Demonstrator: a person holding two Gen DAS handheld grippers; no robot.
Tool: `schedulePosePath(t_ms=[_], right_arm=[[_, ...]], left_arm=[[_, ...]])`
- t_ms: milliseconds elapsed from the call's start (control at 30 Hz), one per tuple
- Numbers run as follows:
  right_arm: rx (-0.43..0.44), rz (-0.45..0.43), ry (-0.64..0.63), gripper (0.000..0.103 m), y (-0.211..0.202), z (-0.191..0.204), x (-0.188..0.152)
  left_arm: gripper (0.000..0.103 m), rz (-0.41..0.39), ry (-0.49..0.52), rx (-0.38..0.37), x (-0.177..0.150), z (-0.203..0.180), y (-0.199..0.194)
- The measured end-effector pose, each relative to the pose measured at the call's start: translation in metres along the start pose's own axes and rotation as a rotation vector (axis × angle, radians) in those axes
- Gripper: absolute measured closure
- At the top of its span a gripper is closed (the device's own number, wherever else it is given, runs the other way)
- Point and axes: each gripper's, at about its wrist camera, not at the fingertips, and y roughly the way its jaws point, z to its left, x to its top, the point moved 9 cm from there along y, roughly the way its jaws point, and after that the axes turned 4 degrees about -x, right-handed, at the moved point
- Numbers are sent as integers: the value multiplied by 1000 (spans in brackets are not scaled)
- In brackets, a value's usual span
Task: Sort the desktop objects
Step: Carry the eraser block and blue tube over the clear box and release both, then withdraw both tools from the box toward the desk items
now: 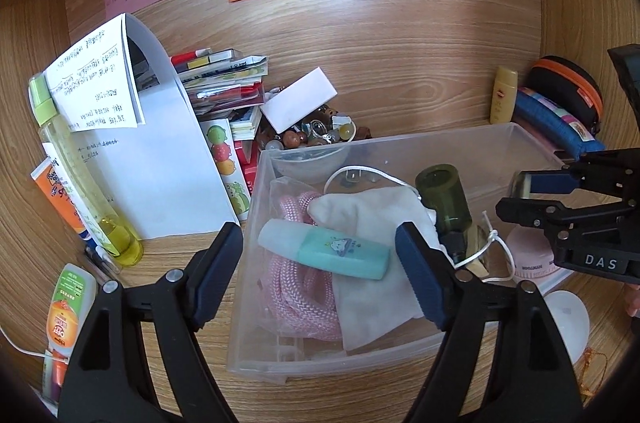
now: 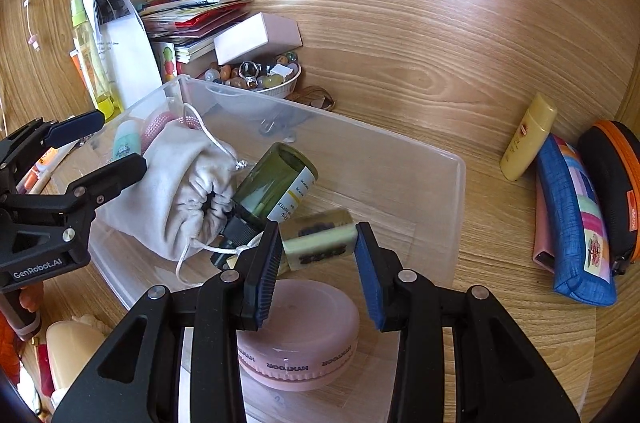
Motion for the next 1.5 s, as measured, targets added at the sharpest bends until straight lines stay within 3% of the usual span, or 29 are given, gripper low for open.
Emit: schedulePosePath(t_ms=[233, 333, 400, 567, 667, 833, 1100, 1267, 1500], right_arm=[[-32, -24, -13, 57, -4, -1, 3], [-44, -45, -25, 47, -9, 1, 6], [-57, -61, -36, 32, -12, 2, 7], [-69, -75, -49, 28, -14, 4, 8], [-14, -53, -33, 20, -13, 7, 7], [0, -52, -41, 20, -20, 14, 6], [-8, -123, -8, 19, -63, 6, 5], [-44, -134, -29, 19, -82, 1, -14], [-48, -132, -28, 19, -97, -4, -46]], left_arm=[[18, 1, -53, -37, 2, 6, -3], [17, -2, -73, -43, 3, 9, -5], [16, -5, -77, -43, 3, 10, -6], [11, -29, -78, -34, 6, 13, -11], [6, -34, -89, -67, 7, 12, -15], [5, 6, -103, -101, 2, 7, -17], [5, 30, -140, -142, -5, 6, -44], [5, 87, -124, -214, -20, -9, -63], [3, 83, -117, -253, -38, -23, -92]])
